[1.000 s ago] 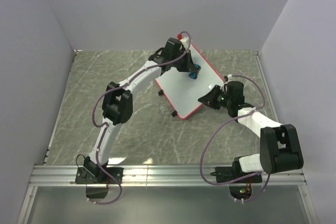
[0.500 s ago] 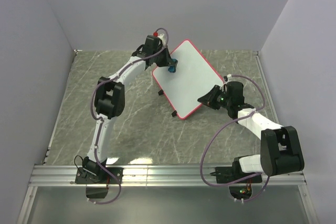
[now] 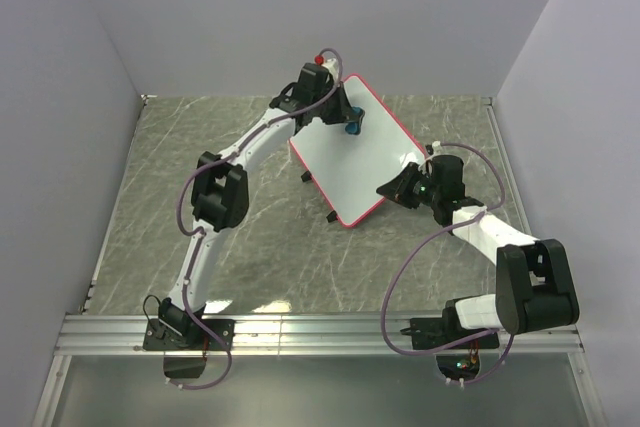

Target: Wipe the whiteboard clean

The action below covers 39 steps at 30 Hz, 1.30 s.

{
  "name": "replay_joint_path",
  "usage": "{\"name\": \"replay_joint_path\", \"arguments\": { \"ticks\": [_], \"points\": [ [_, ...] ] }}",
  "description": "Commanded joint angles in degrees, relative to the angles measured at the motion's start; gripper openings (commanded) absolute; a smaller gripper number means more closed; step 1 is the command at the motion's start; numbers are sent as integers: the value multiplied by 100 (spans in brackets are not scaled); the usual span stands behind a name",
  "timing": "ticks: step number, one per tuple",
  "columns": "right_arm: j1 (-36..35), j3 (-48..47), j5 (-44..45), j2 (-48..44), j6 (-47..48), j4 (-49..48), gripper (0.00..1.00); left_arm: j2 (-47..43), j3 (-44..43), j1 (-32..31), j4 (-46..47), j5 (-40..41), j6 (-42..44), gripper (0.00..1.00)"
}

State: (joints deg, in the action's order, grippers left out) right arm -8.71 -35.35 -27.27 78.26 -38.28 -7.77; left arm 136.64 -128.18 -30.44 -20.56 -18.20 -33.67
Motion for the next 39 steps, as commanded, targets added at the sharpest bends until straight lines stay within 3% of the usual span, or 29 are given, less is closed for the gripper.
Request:
{"name": "replay_joint_path", "arguments": {
  "ticks": [1, 6, 16, 20, 31, 39],
  "points": [
    [-236, 248, 485, 418, 743, 1533, 0, 363, -172, 239, -387, 571, -113, 0],
    [-254, 231, 459, 436, 769, 1542, 0, 373, 494, 722, -590, 773, -114, 0],
    [-263, 222, 380, 506, 752, 1472, 0, -497, 2700, 794, 129, 476, 159, 0],
    [-272, 248, 362, 480, 752, 1436, 0, -954, 3387, 434, 464, 238, 308, 0],
    [-289, 336, 406, 295, 743, 1375, 0, -1500, 3703, -1104, 649, -26, 54, 0],
    [-289, 406, 441, 146, 726, 1322, 0, -2254, 5258, -1438, 1326, -88, -420, 0]
  ]
}}
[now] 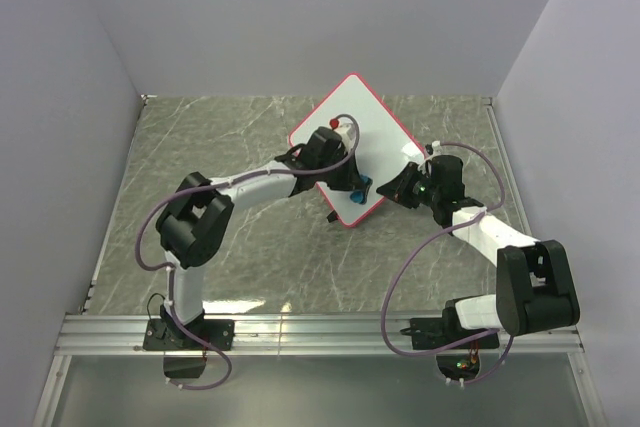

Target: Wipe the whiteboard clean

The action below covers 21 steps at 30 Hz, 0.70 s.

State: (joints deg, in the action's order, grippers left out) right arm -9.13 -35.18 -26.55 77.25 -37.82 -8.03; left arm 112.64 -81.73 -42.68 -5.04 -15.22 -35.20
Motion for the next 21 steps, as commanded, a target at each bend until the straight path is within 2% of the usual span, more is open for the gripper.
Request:
{"name": "replay_joint_path", "arguments": {
  "ticks": [1, 4, 9, 17, 21],
  "points": [
    [-248, 389, 369, 238, 680, 1348, 0, 66, 919, -250, -104, -350, -294, 0],
    [-248, 406, 369, 211, 680, 1322, 0, -198, 1431, -355, 203, -446, -391, 0],
    [-239, 407, 387, 167, 671, 1331, 0, -374, 1696, -478, 337, -456, -426, 0],
    [-248, 398, 431, 150, 697, 1374, 0, -164, 1292, -382, -111, 107, -268, 0],
    [-248, 363, 457, 132, 732, 1445, 0, 38, 1160, -93, -287, 387, -154, 0]
  ]
}}
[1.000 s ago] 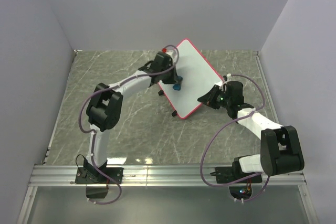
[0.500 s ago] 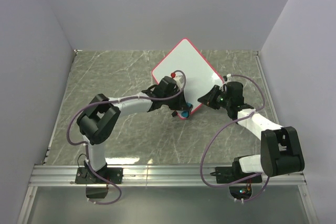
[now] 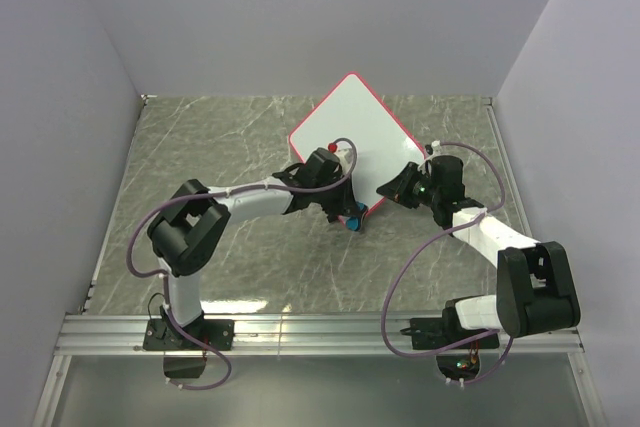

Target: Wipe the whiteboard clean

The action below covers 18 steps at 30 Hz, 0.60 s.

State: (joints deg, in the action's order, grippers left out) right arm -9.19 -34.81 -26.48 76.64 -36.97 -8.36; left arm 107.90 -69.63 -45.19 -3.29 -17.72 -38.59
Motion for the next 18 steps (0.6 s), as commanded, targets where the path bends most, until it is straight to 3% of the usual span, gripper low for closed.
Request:
{"name": "replay_joint_path", "arguments": {
  "ticks": [1, 11, 18],
  "points": [
    [-232, 317, 451, 193, 665, 1495, 0, 539, -34, 247, -497, 664, 202, 0],
    [-241, 290, 424, 290, 656, 1495, 0, 636, 134, 1504, -348, 796, 642, 0],
    [-241, 273, 442, 325, 639, 1487, 0, 557, -498, 2031, -777, 875, 774, 0]
  ]
}}
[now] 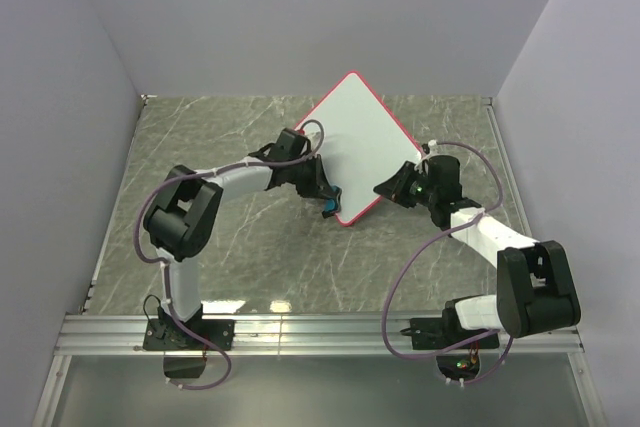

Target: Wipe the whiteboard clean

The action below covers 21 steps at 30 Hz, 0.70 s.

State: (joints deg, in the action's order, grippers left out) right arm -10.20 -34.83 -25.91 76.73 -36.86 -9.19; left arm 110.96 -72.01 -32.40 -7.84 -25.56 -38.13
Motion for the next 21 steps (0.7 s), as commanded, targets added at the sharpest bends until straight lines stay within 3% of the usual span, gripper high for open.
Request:
{"name": "replay_joint_path", "arguments": {
  "ticks": [1, 5, 13, 21],
  "points": [
    [-132, 284, 394, 299, 619, 1569, 0, 251, -331, 823, -393, 1668, 702, 0],
    [-132, 310, 411, 281, 592, 1543, 0, 120, -612, 1305, -675, 1581, 483, 0],
    [-140, 371, 499, 141, 548, 1534, 0, -583, -745, 1623, -886, 1282, 438, 0],
    [-141, 328, 587, -341, 522, 1894, 0, -1207, -52, 1641, -1132, 1738, 842, 0]
  ]
}}
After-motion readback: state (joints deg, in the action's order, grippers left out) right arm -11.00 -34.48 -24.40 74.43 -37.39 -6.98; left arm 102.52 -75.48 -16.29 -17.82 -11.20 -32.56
